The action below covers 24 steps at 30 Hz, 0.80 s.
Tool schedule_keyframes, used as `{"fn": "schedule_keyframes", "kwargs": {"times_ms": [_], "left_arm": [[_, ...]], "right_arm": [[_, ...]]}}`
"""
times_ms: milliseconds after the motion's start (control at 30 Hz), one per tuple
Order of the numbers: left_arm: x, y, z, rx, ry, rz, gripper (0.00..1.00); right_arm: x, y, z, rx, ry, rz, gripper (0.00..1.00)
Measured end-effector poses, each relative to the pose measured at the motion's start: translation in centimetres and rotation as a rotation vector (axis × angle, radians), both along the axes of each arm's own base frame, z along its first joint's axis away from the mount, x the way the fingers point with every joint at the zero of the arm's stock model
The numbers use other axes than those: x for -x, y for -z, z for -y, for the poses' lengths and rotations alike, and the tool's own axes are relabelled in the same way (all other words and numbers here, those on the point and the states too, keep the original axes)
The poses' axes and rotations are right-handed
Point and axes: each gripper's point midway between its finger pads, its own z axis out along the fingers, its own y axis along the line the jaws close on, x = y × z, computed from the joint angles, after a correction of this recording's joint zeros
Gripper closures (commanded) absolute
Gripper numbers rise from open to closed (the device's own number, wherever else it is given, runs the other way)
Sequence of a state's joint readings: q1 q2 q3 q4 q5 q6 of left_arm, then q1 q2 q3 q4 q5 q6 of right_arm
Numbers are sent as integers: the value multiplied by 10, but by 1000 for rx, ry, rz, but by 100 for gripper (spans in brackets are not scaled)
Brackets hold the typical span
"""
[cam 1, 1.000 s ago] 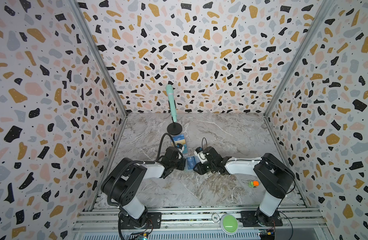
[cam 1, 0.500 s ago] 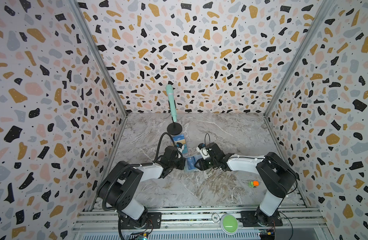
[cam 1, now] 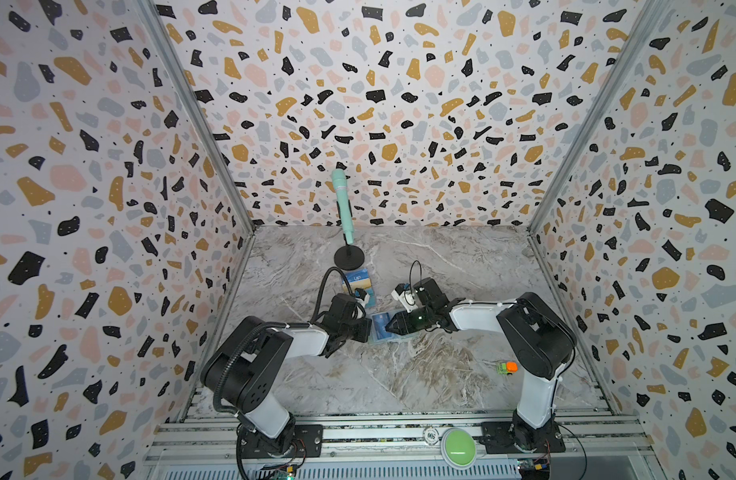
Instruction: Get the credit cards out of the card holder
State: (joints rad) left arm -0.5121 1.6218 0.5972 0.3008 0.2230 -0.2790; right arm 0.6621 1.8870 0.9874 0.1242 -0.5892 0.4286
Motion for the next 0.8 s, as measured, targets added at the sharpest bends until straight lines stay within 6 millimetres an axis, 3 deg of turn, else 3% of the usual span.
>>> {"fn": "schedule_keyframes", "kwargs": {"times_ms": [500, 800], "left_arm": [[0, 0, 0, -14, 14, 14, 100], [1, 0, -3, -29, 8, 25, 100]], "right_arm": [[3, -12, -5, -137, -17, -97, 61], [6, -5, -9, -186, -28, -168, 63]]}}
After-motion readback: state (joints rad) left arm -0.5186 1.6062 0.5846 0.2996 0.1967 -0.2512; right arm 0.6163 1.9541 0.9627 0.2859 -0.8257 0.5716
